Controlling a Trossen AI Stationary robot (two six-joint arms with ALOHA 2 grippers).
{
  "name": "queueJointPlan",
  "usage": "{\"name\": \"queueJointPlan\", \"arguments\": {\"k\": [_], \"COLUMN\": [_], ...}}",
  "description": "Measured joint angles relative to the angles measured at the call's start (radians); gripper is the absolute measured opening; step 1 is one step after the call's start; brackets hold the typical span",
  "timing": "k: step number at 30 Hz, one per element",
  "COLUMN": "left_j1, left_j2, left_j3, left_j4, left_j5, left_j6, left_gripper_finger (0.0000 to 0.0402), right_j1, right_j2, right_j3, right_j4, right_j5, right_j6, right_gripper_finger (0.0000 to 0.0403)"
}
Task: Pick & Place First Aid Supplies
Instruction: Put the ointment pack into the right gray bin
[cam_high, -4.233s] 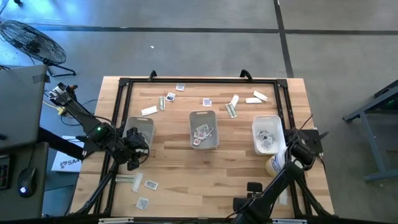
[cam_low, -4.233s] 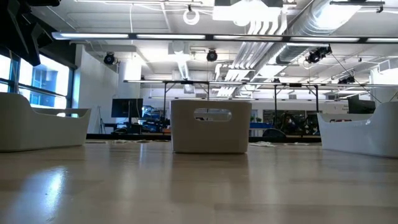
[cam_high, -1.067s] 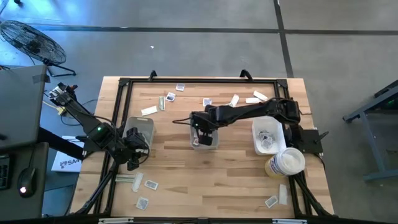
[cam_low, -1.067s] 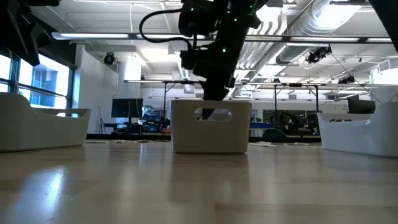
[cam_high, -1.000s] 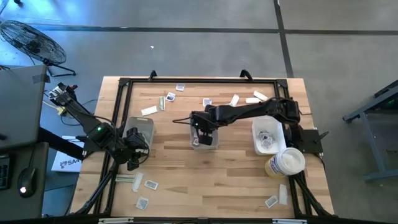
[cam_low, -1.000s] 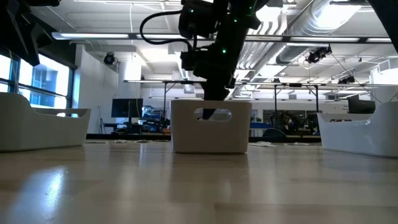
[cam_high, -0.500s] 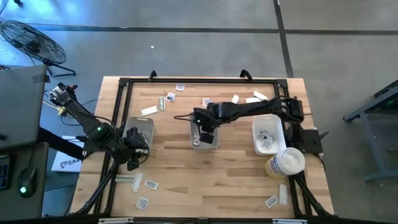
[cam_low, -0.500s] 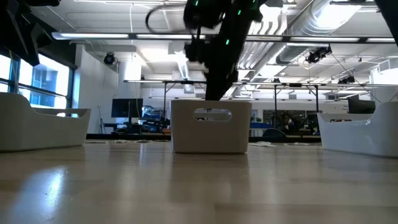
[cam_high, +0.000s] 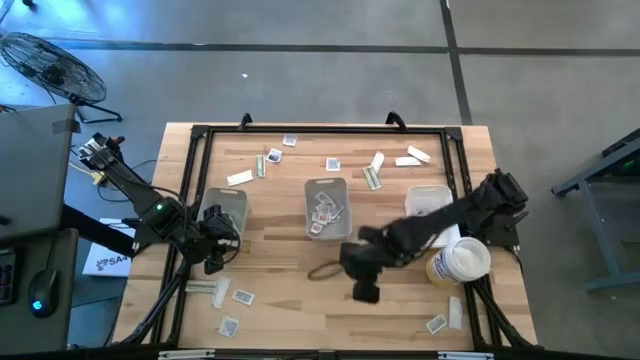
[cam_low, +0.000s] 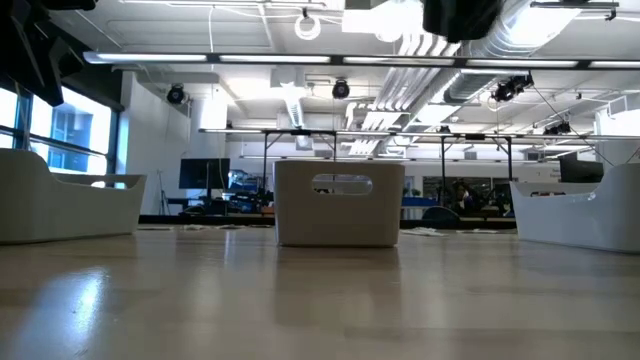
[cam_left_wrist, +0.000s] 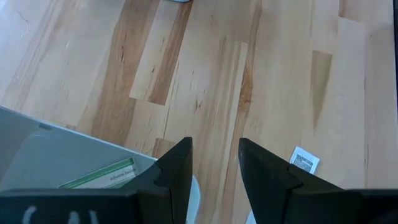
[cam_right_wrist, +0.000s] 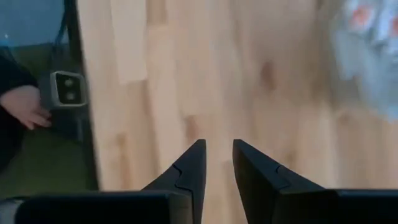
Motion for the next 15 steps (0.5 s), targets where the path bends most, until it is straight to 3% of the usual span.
{"name": "queueJointPlan", "arguments": {"k": [5, 11, 15], "left_j1": [0.000, 0.000, 0.000], "left_j2": [0.000, 0.000, 0.000], "left_j3": [0.000, 0.000, 0.000], "left_j4": [0.000, 0.000, 0.000], "left_j5": [0.000, 0.000, 0.000], "left_j6": [0.000, 0.000, 0.000], "left_gripper_finger": [0.0128, 0.0128, 0.0128], "right_j1": [0.083, 0.164, 0.211], "right_j2": [0.070, 0.188, 0.240], "right_j3": [0.000, 0.000, 0.000], "right_j4": [-0.040, -0.057, -0.120], "right_j5": [-0.105, -0.249, -0.431], "right_j6": [0.181, 0.306, 0.385], "right_gripper_finger": [0.0088, 0.0135, 0.0155]}}
